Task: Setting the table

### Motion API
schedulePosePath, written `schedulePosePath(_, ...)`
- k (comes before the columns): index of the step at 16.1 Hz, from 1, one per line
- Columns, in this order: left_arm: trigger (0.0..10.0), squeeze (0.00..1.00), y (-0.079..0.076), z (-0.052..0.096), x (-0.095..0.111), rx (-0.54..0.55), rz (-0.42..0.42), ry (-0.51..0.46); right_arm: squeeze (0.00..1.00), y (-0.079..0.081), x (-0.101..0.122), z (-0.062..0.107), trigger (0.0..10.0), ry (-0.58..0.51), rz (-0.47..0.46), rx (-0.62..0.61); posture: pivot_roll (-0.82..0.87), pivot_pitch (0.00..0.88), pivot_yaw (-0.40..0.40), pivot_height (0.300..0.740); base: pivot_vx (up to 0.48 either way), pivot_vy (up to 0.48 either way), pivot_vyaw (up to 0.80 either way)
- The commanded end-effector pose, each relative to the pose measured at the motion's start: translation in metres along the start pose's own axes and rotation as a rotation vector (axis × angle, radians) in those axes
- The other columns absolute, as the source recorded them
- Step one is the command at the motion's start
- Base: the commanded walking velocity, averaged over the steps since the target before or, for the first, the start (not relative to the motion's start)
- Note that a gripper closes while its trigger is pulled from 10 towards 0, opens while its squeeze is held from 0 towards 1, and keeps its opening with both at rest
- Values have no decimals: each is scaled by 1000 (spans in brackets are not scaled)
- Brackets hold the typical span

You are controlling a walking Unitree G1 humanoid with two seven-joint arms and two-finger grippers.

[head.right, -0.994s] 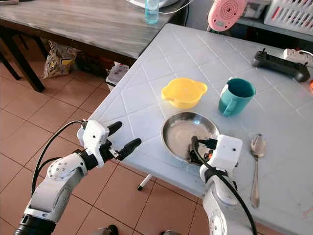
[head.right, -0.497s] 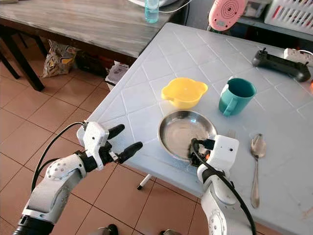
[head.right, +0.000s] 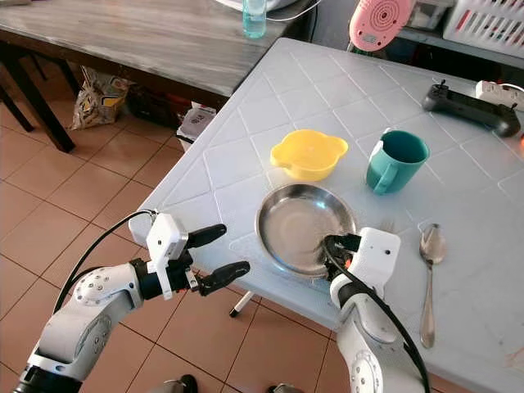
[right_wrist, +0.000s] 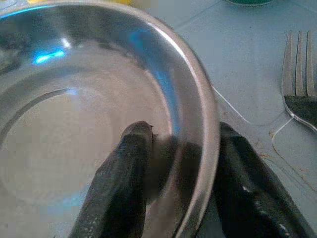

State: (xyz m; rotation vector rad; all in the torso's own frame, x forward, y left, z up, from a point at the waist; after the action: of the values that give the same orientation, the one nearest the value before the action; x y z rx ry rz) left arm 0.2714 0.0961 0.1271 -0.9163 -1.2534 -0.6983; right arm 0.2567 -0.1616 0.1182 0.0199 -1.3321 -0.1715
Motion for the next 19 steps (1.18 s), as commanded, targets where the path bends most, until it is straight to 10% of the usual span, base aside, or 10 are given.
schedulePosePath(1, 10000, 0, -3, 0, 2, -16, -13, -2, 0, 3, -5, 2, 0, 31, -39, -6, 23, 178, -45, 740, 0, 0, 0)
schedulePosePath(10, 10000, 0, -2, 0, 14, -31, -67, -11, 0, -3, -10, 1, 0, 84, -107, -37, 27, 172, -46, 740, 0, 0, 0)
schedulePosePath(19, 10000, 0, 63, 12, 34, 579, -132, -194, 0, -2, 1, 9, 0, -6, -165, -2, 49, 150, -56, 740, 0, 0, 0)
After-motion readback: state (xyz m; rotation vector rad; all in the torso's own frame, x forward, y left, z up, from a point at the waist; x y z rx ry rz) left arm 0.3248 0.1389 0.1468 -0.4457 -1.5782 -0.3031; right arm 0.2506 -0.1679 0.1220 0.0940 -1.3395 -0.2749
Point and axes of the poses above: a point about 5 cm out from each wrist's last joint towards the gripper, its own z axis pointing back from the gripper into the wrist, its own x axis along the axis of the wrist's last joint, y = z × x, the point moved 1 cm from there along -z, pointing out of the wrist towards the gripper, and after that the axes turned 8 degrees about z, right-handed, at the moved point
